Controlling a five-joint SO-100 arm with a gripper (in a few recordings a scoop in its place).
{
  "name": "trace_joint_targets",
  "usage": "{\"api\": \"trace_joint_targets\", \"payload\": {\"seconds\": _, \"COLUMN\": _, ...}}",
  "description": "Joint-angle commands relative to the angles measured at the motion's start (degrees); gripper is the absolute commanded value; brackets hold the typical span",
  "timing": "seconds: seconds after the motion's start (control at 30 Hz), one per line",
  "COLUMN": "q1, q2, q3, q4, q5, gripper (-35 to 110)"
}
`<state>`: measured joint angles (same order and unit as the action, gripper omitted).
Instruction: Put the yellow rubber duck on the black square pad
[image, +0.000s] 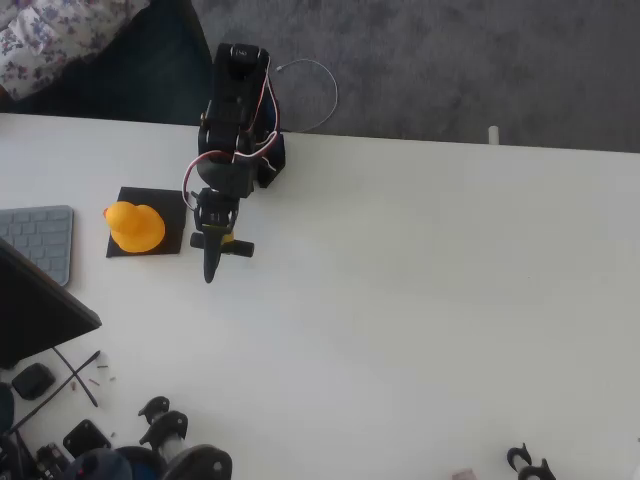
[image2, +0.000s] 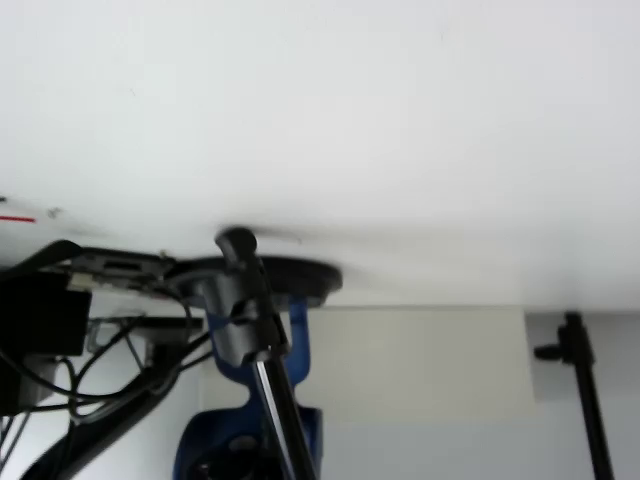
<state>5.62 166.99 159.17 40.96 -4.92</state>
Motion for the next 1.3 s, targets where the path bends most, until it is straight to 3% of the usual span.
{"api": "trace_joint_targets", "payload": {"seconds": 0.0, "q1": 0.0, "q2": 0.88, "q3": 0.18, "q4": -0.7, "q5": 0.88, "gripper": 17}}
{"api": "trace_joint_targets", "payload": {"seconds": 0.37, "q1": -0.26, "q2": 1.67, "q3": 3.69, "q4": -0.62, "q5": 0.97, "gripper": 15}}
{"api": "trace_joint_targets", "payload": {"seconds": 0.6, "q1": -8.17, "q2": 1.67, "q3": 4.04, "q4": -0.62, "q5": 1.05, "gripper": 15}}
{"api": "trace_joint_targets", "payload": {"seconds": 1.07, "q1": -8.17, "q2": 1.58, "q3": 5.1, "q4": -0.79, "q5": 1.23, "gripper": 14}}
{"api": "trace_joint_targets", "payload": {"seconds": 1.27, "q1": -8.09, "q2": 1.58, "q3": 4.83, "q4": -0.79, "q5": 1.23, "gripper": 4}}
